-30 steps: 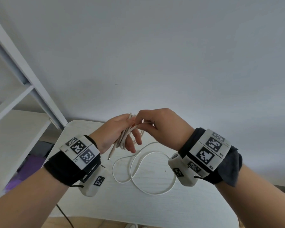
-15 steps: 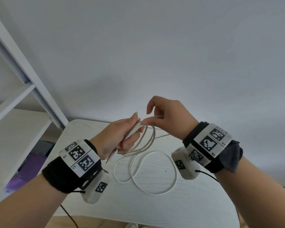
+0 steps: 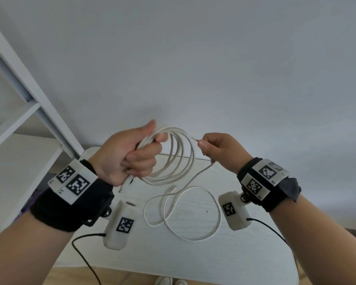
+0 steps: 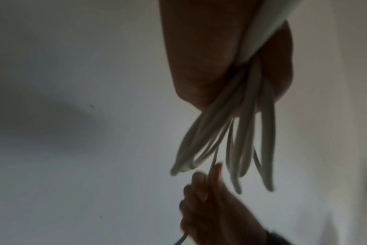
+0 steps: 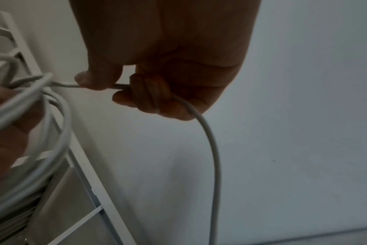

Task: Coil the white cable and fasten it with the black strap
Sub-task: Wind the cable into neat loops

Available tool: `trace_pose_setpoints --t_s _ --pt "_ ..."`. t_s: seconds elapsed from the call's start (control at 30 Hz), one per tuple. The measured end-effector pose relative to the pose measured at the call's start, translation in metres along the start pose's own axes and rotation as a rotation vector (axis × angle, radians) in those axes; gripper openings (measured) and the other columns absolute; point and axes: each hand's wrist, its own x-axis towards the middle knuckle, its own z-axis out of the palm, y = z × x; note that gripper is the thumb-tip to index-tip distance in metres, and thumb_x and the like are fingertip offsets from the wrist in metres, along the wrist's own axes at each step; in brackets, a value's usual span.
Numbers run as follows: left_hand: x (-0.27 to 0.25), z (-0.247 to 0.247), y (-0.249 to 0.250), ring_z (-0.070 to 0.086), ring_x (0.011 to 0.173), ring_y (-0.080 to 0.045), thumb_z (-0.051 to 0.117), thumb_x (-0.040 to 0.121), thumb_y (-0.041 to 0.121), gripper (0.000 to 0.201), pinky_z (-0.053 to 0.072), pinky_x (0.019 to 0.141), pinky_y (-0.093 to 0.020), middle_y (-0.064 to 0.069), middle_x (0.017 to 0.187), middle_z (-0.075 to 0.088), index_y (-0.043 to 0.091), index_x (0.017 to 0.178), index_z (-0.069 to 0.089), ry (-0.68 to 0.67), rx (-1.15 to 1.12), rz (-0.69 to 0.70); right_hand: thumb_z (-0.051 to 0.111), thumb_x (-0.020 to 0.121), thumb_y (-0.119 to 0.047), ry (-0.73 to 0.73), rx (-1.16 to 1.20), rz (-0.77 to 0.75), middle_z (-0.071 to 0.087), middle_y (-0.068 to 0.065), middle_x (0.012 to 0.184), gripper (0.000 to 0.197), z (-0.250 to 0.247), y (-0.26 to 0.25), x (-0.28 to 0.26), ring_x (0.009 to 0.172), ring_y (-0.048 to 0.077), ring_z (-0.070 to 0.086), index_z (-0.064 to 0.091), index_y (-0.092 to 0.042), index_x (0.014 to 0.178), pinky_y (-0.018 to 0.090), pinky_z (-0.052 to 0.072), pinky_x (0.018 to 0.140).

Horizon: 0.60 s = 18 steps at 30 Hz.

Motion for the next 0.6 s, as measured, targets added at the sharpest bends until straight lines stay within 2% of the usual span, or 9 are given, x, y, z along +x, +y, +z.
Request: trace_pose_setpoints --t_s 0.07,0.13,0.23,0.3,0.4,0.5,0.6 --pt "-0.001 0.0 0.01 0.012 0.028 -0.007 0.042 0.088 0.046 0.036 0.023 0.03 -0.012 0.007 0.035 0.019 0.018 0.07 0.055 0.023 -0.036 0.026 0.051 0.092 -0.025 0.026 0.023 0.012 0.043 -0.014 0.045 0.039 0.0 0.009 -0.002 0.045 0.001 0.042 0.049 -0.02 0.054 0.018 0.045 0.055" --pt "-0.001 -0.003 0.018 0.012 0.029 -0.007 0.033 0.092 0.044 0.041 0.023 0.03 -0.013 0.007 0.037 0.018 0.017 0.071 0.055 0.006 -0.082 0.038 0.047 0.094 -0.022 0.027 0.047 0.021 0.041 -0.008 0.051 0.038 -0.001 0.015 -0.004 0.045 0.002 0.04 0.051 -0.017 0.056 0.02 0.046 0.056" --pt "0.002 -0.009 0.024 0.025 0.034 -0.01 0.031 0.099 0.038 0.041 0.03 0.036 -0.022 0.003 0.044 0.031 0.007 0.086 0.053 -0.232 -0.313 0.002 0.046 0.094 -0.02 0.011 0.08 0.025 0.039 -0.001 0.054 0.037 0.0 0.019 -0.007 0.046 0.001 0.04 0.053 -0.016 0.058 0.018 0.047 0.057" --pt "0.004 -0.012 0.027 0.026 0.035 -0.013 0.026 0.102 0.038 0.041 0.029 0.042 -0.028 -0.003 0.049 0.036 0.003 0.094 0.047 -0.31 -0.449 -0.001 0.046 0.094 -0.02 -0.002 0.099 0.032 0.041 -0.002 0.054 0.037 0.002 0.022 -0.008 0.047 0.001 0.042 0.053 -0.016 0.058 0.018 0.049 0.06" --pt "0.003 -0.011 0.032 0.022 0.036 -0.012 0.025 0.101 0.039 0.04 0.025 0.043 -0.028 -0.004 0.05 0.037 0.004 0.094 0.044 -0.301 -0.481 0.069 0.046 0.094 -0.022 -0.029 0.083 0.06 0.045 -0.007 0.051 0.038 0.006 0.031 -0.008 0.05 0.003 0.047 0.053 -0.018 0.057 0.012 0.044 0.059" --pt "-0.005 -0.014 0.051 0.021 0.035 -0.012 0.03 0.1 0.038 0.037 0.018 0.041 -0.024 -0.004 0.05 0.036 0.005 0.092 0.043 -0.26 -0.531 0.142 0.045 0.095 -0.025 -0.079 -0.038 0.143 0.051 -0.011 0.051 0.04 0.01 0.047 -0.016 0.048 -0.003 0.048 0.052 -0.02 0.056 0.012 0.038 0.056" --pt "-0.015 -0.025 0.073 0.033 0.039 -0.018 0.033 0.099 0.04 0.035 0.021 0.044 -0.027 -0.006 0.049 0.038 0.007 0.091 0.041 -0.205 -0.55 0.209 0.045 0.095 -0.026 -0.1 -0.108 0.21 0.057 -0.001 0.058 0.039 0.01 0.064 -0.031 0.044 -0.005 0.047 0.052 -0.018 0.057 0.017 0.035 0.057"
